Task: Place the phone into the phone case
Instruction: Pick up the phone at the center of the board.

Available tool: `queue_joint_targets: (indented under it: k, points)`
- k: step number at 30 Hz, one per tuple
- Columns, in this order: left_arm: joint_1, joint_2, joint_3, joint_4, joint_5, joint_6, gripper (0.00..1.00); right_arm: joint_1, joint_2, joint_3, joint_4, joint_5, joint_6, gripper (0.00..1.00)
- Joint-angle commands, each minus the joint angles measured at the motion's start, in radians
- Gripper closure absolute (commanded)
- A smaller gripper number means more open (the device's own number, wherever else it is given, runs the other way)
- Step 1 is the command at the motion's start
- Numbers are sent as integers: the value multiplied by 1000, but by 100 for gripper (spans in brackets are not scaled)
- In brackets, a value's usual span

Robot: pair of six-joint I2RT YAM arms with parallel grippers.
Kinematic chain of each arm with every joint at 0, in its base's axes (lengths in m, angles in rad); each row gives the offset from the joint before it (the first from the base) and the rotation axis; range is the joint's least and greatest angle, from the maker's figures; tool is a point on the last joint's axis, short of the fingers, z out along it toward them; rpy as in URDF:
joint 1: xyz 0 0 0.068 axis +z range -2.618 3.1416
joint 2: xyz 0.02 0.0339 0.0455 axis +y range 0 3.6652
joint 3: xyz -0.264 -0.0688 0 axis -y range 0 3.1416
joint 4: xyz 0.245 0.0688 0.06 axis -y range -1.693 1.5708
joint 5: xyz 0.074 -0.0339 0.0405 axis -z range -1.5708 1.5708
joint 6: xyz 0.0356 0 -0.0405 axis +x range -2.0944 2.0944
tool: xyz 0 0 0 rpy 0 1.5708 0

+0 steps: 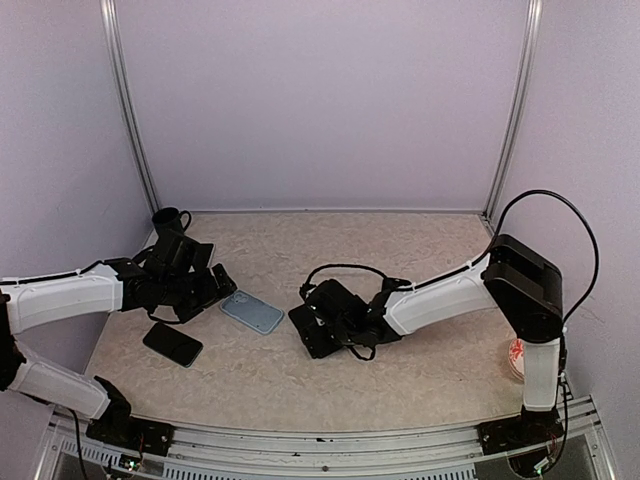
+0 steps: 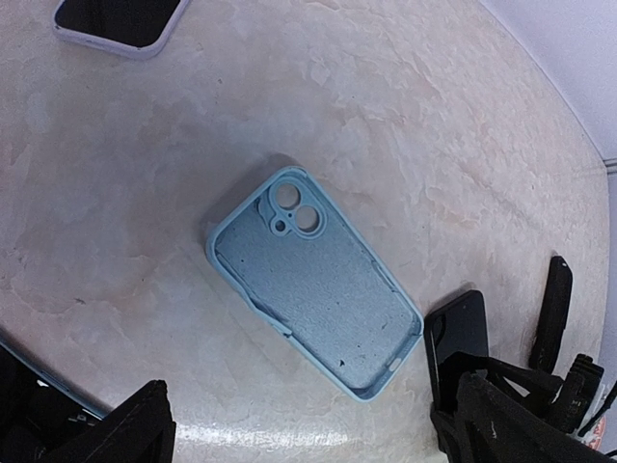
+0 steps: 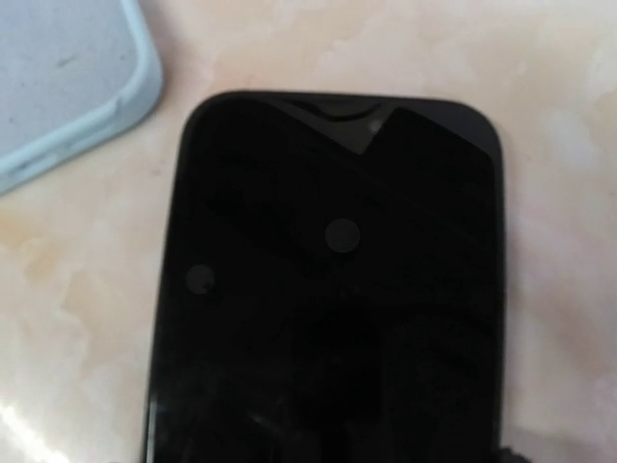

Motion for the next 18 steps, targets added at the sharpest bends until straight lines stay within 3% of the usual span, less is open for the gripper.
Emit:
queue_joint_targets:
  k: [1, 8, 18]
  points:
    - [7, 3, -11, 22, 8, 6, 1, -1, 56, 11, -85, -12, -4, 24]
    - [7, 7, -16, 28, 16, 6, 1, 1, 55, 14, -66, 25, -45, 31]
    - [7, 35, -15, 52, 44, 30, 1, 1, -124, -98, 123, 52, -187, 31]
